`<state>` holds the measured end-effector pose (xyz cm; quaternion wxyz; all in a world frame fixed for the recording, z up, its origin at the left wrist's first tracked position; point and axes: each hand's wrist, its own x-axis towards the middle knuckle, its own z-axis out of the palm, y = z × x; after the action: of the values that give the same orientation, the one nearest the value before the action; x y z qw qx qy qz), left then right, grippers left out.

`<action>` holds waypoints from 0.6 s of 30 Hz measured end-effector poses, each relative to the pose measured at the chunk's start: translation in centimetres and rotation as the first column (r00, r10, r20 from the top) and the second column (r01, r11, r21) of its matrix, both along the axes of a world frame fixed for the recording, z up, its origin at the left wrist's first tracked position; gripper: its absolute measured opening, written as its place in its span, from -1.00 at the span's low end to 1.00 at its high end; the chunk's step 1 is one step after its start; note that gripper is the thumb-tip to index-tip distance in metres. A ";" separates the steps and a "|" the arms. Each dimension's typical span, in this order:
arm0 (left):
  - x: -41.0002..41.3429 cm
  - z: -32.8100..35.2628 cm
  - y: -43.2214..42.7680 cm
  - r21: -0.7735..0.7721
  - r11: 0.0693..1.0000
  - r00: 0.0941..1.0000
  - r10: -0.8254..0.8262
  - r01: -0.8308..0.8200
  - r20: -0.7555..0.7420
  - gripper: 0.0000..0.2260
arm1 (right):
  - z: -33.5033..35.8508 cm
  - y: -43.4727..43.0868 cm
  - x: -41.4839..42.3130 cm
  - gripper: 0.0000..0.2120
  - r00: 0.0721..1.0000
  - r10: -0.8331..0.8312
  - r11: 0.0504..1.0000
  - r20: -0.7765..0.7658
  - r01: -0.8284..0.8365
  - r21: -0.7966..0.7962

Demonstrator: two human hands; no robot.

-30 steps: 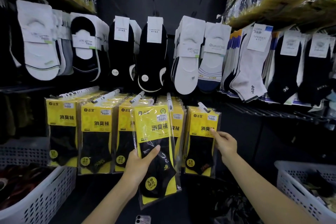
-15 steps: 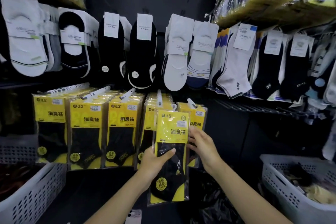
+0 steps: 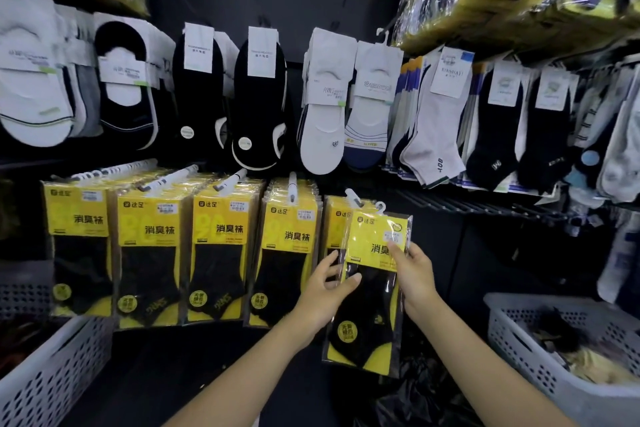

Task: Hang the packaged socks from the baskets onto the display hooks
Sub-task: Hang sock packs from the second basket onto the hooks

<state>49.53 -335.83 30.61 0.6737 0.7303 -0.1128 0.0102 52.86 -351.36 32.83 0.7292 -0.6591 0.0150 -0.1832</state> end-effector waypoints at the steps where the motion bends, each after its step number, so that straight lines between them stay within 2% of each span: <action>1: 0.2 0.1 -0.1 -0.004 1.000 1.000 0.012 -0.012 0.000 -0.36 | 0.4 0.2 0.4 -0.82 1.000 0.000 1.000 0.001 0.000 -0.022; 5: 0.8 -0.1 0.1 -0.028 0.998 0.999 0.047 -0.047 -0.011 -0.36 | 1.3 1.3 1.8 -0.91 0.999 0.026 0.990 0.025 -0.022 -0.141; 10: 1.7 -0.7 0.5 -0.017 0.997 0.997 0.071 -0.072 -0.025 -0.38 | 0.3 1.7 3.6 -0.87 0.999 0.037 0.988 -0.020 -0.039 -0.151; 14: 2.0 -2.0 1.0 0.022 0.998 0.997 0.068 -0.067 -0.030 -0.39 | -1.5 1.4 4.1 -0.87 0.994 -0.044 0.995 -0.103 0.035 -0.091; 18: 1.6 -4.3 2.3 0.057 0.997 0.996 0.048 -0.044 -0.073 -0.42 | -4.6 0.7 2.7 -0.76 0.979 -0.109 0.991 -0.173 0.094 -0.091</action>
<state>51.13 -333.50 26.27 0.6563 0.7511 -0.0714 -0.0046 55.56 -350.69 28.28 0.6869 -0.7007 0.1060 -0.1611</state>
